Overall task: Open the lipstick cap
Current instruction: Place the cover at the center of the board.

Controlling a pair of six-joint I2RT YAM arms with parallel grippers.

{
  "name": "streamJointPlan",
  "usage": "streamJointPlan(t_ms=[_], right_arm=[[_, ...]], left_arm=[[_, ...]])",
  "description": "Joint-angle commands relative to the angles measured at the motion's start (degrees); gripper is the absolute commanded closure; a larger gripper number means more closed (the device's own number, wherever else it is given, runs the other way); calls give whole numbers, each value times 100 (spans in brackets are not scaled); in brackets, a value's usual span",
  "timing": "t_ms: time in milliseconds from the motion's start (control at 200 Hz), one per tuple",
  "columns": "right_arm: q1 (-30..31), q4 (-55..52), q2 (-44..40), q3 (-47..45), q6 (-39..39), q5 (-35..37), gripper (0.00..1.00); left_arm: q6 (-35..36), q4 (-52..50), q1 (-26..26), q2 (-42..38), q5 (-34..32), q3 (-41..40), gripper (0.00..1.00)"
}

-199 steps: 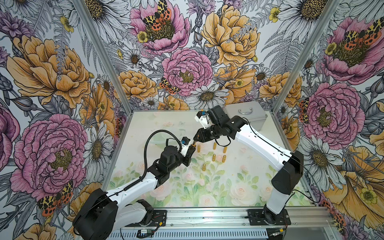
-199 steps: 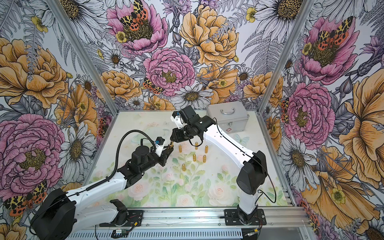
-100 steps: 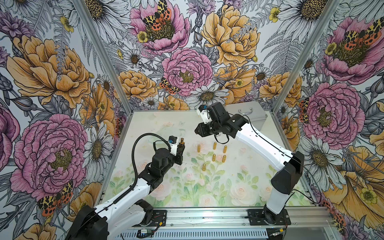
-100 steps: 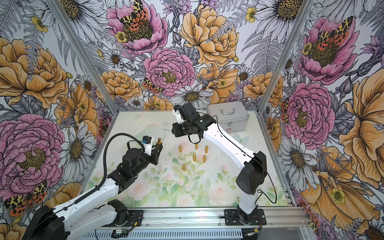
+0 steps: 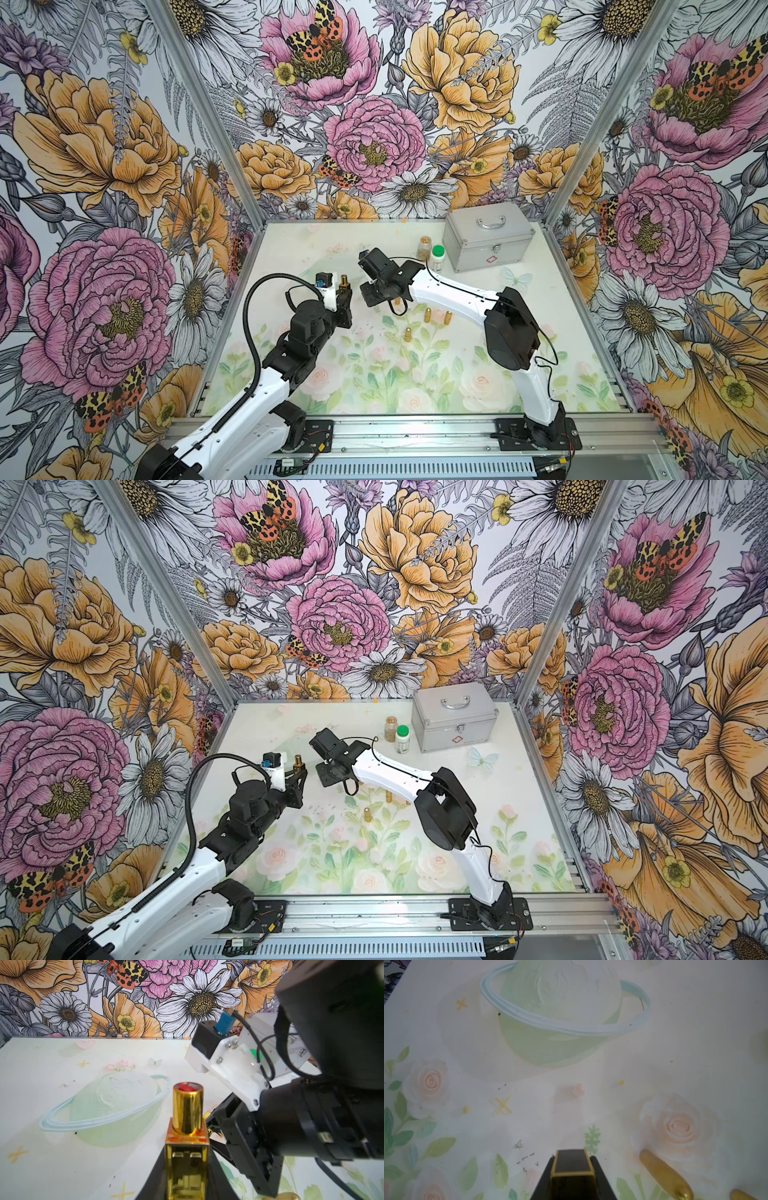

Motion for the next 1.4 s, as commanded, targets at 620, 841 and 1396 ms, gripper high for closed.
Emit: streamJointPlan(t_ms=[620, 841, 1396], right_arm=[[-23, 435, 1279, 888, 157, 674, 79], [-23, 435, 1389, 921, 165, 672, 78], [-118, 433, 388, 445, 95, 580, 59]], left_arm=[[-198, -26, 70, -237, -502, -229, 95], [-205, -3, 67, -245, -482, -248, 95], [-128, -12, 66, -268, -375, -188, 94]])
